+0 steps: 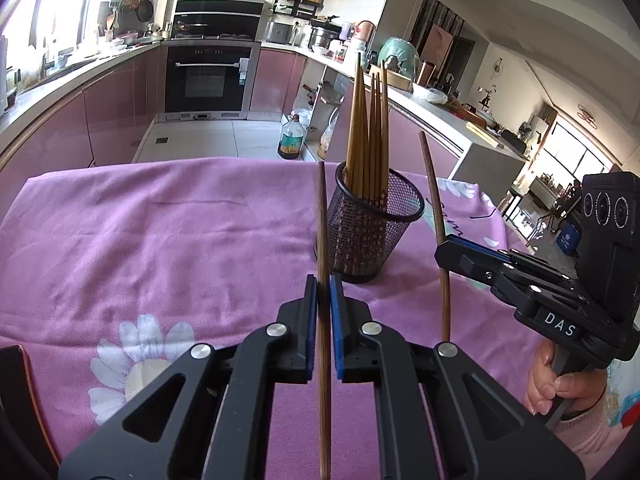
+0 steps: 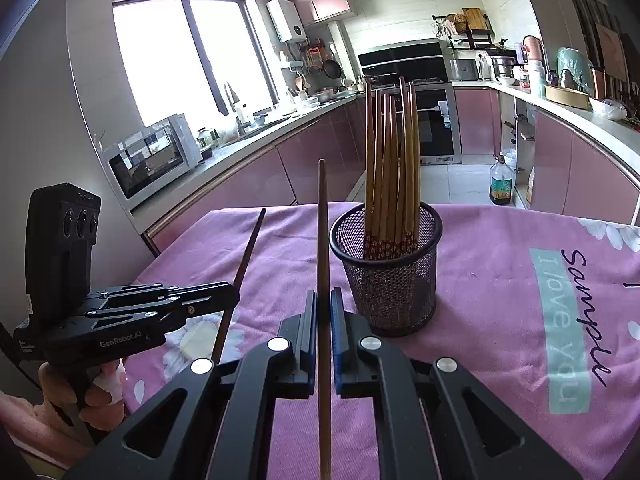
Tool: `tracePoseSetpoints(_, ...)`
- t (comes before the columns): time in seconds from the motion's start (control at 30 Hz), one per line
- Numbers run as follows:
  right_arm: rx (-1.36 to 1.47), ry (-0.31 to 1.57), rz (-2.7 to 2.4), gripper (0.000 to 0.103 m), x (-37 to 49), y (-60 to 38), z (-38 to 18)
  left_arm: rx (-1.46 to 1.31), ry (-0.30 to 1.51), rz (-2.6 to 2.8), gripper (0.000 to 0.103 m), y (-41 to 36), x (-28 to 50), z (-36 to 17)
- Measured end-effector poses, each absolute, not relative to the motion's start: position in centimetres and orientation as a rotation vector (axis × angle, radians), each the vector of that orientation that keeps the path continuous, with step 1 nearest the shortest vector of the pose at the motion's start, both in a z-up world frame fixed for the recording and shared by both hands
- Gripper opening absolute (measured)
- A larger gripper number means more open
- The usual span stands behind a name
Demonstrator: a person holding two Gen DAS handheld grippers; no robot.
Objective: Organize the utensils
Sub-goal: 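Lift both held chopsticks upright and carry them over the black mesh cup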
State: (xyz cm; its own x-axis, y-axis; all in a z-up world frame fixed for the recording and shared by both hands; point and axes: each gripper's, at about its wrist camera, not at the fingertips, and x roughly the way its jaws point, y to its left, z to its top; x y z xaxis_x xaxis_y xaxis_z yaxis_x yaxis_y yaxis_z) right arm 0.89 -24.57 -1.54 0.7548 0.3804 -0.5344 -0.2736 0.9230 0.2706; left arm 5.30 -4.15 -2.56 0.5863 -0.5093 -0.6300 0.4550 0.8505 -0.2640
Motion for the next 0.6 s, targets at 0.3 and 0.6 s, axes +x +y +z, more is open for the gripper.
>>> tracePoseSetpoints(0.3,0.198,0.601,0.358,0.005,0.9,-25.0,-1.2,-0.094,0.749,-0.582,0.007,-4.1,5.4,-2.0)
tracePoseSetpoints(0.6,0.198,0.584,0.362,0.005,0.8,-24.9,-0.8,-0.099,0.732,-0.592,0.007,-4.1,5.5,-1.4)
